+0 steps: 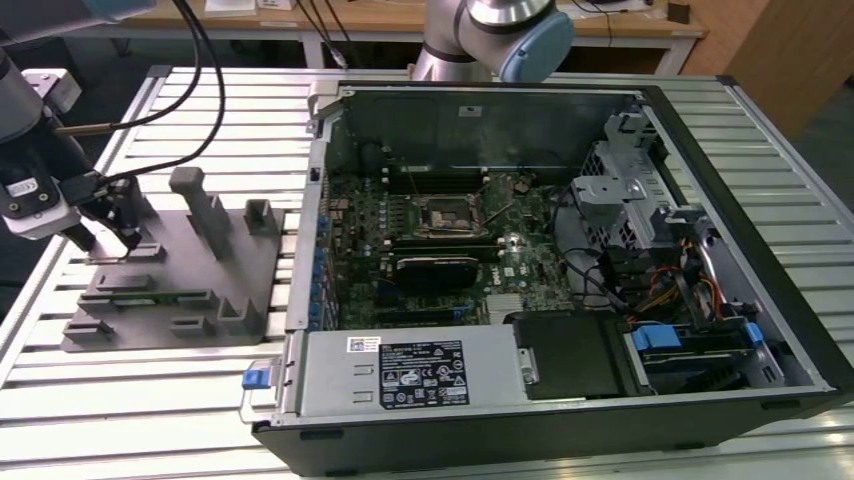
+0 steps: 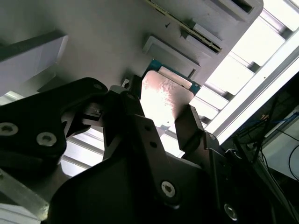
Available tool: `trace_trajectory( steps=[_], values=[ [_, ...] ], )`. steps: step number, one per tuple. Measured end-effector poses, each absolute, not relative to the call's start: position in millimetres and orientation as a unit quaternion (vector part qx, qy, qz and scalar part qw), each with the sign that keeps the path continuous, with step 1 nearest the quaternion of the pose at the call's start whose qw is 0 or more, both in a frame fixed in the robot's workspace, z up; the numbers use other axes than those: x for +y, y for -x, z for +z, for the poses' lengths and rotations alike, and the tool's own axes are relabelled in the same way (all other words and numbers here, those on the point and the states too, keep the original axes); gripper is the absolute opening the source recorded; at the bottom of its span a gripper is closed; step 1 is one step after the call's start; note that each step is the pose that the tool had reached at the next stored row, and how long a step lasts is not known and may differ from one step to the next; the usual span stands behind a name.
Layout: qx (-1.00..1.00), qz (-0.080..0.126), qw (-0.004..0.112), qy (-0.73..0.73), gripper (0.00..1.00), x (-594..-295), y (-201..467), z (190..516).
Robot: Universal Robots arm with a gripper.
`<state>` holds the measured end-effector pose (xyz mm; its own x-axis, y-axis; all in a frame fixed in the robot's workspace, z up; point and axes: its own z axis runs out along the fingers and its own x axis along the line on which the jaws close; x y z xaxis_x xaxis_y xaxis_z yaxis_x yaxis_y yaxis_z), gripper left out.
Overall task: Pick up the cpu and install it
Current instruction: 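Pick up the cpu and move it towards the insertion slot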
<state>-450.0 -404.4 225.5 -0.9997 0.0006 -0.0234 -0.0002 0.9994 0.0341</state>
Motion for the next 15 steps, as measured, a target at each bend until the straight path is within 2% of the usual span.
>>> trace_trajectory(
  steps=[15],
  values=[
    [1.000,0.017,0.012,0.000,0.53,-404.4,450.0,231.3]
  ],
)
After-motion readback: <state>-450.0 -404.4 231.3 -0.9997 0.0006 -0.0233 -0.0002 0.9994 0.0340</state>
